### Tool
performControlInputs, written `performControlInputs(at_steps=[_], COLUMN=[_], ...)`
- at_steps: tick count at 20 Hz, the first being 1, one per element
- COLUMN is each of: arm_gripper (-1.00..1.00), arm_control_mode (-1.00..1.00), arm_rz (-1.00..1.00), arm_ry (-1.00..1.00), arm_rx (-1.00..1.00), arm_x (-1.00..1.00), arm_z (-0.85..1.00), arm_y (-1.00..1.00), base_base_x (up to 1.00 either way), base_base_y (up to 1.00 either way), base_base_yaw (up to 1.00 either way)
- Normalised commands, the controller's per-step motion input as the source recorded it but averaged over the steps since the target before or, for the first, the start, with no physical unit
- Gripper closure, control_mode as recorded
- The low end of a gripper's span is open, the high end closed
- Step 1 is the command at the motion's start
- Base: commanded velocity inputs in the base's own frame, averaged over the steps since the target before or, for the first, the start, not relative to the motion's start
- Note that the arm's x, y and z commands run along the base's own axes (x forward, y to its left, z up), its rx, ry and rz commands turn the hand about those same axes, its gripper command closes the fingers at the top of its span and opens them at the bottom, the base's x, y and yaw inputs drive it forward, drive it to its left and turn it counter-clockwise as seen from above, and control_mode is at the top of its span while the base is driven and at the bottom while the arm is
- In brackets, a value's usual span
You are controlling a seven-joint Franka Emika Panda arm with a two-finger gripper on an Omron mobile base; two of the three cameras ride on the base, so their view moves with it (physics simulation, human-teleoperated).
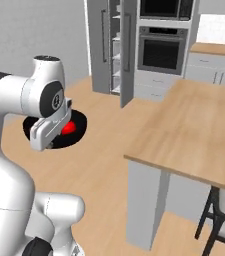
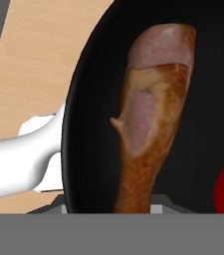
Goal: Pick the chicken drumstick and tomato from their plates and place them in the bowl. Then put the bowl in the fridge.
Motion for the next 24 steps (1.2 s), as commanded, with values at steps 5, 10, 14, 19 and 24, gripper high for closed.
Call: performControlInputs(at_steps=[5, 10, 14, 19, 24], arm_gripper=[1.0, 1.0, 1.0, 1.0, 1.0], arm_control_mode=[1.0, 1.0, 1.0, 1.0, 1.0], arm_rz=[0.0, 0.0, 0.0, 0.0, 0.0], arm_ry=[0.0, 0.0, 0.0, 0.0, 0.0], arm_rx=[0.0, 0.0, 0.0, 0.0, 0.0], arm_x=[0.0, 0.0, 0.0, 0.0, 0.0], arm_z=[0.0, 0.0, 0.0, 0.0, 0.0], arm_y=[0.0, 0.0, 0.0, 0.0, 0.0], base_base_x=[0.93, 1.0, 0.98, 0.99, 1.0], base_base_y=[1.0, 1.0, 1.0, 1.0, 1.0], base_base_yaw=[0.0, -0.04, -0.11, -0.27, -0.34])
